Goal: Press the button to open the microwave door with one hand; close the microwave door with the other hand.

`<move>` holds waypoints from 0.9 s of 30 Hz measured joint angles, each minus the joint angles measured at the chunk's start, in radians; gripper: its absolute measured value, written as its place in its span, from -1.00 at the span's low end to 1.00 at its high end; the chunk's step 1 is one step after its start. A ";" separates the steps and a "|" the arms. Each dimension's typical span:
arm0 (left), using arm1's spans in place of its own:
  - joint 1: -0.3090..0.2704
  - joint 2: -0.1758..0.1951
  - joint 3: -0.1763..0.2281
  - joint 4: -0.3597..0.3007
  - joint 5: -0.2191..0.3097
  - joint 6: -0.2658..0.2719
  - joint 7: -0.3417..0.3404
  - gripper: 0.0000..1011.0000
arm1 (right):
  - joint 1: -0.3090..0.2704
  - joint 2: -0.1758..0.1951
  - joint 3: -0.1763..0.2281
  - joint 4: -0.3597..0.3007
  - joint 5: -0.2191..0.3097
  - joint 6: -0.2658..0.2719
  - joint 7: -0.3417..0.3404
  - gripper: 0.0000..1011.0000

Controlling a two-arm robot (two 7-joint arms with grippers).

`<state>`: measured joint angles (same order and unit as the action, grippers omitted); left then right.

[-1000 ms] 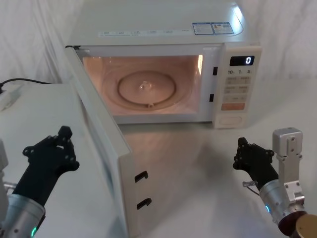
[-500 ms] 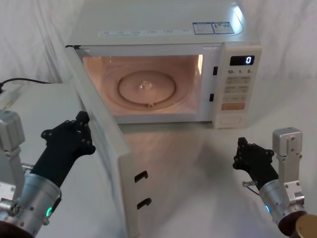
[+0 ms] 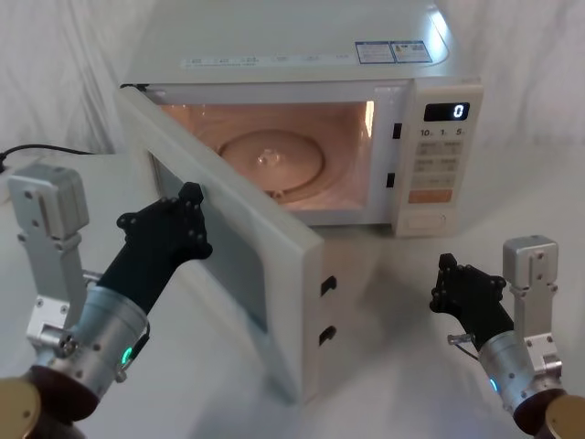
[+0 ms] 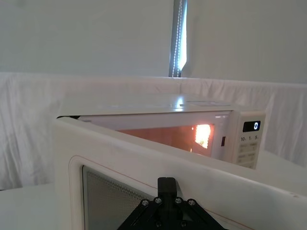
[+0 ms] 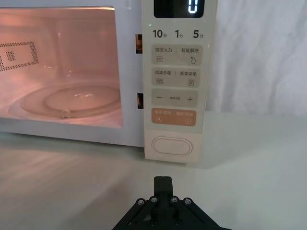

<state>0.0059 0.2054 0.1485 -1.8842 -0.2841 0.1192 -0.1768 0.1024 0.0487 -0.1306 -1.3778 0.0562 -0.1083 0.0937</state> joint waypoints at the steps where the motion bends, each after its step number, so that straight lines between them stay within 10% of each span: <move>1: -0.005 -0.001 0.002 0.003 0.000 0.001 0.002 -1.00 | 0.000 0.000 0.000 0.000 0.000 0.000 0.000 -1.00; 27: -0.197 -0.060 0.063 0.188 0.008 0.017 0.029 -1.00 | 0.000 0.000 0.000 0.000 0.000 0.000 0.000 -1.00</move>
<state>-0.1910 0.1452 0.2114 -1.6966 -0.2760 0.1367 -0.1480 0.1024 0.0487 -0.1306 -1.3778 0.0563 -0.1083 0.0937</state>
